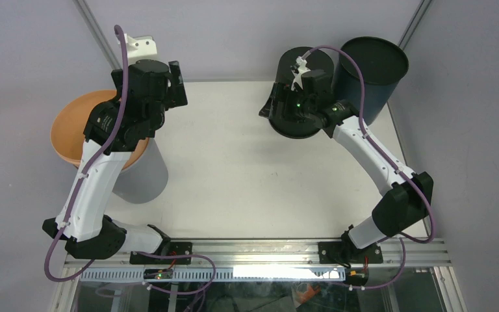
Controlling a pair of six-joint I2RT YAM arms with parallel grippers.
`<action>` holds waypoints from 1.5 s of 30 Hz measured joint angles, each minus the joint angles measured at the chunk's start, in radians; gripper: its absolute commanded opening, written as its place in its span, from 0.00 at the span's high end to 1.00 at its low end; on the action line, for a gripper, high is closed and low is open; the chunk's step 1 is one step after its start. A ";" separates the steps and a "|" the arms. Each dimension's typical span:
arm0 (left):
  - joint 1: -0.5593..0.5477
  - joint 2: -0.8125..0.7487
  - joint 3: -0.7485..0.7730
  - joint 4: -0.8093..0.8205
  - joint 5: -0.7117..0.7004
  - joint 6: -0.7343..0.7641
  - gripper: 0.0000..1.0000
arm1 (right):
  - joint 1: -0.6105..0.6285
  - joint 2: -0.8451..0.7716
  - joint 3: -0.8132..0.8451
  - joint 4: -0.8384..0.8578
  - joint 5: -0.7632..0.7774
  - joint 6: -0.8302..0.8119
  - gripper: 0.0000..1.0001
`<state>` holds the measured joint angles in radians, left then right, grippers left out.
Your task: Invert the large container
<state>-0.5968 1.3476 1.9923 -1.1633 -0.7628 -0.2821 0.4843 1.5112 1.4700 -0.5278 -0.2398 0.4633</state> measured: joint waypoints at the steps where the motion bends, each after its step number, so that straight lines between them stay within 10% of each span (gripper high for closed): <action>1: 0.000 0.000 -0.003 -0.015 -0.027 -0.008 0.13 | 0.001 0.006 0.000 0.002 0.000 0.000 0.11; 13: 0.220 -0.015 -0.219 -0.144 -0.064 -0.119 0.29 | 0.021 0.031 0.018 0.011 -0.001 -0.001 0.11; 25: 0.280 -0.031 -0.290 -0.035 0.140 -0.064 1.00 | 0.023 0.030 0.014 0.012 0.000 -0.001 0.11; 37: 0.266 0.047 -0.175 0.055 0.501 -0.023 1.00 | 0.050 0.025 -0.006 0.008 0.025 0.030 0.12; 45: 0.046 0.222 -0.025 0.136 0.590 -0.019 1.00 | 0.118 0.027 -0.006 0.036 -0.003 0.166 0.15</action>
<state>-0.5510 1.5696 1.9671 -1.0271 -0.1730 -0.3012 0.6025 1.5383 1.4635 -0.4919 -0.2424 0.6292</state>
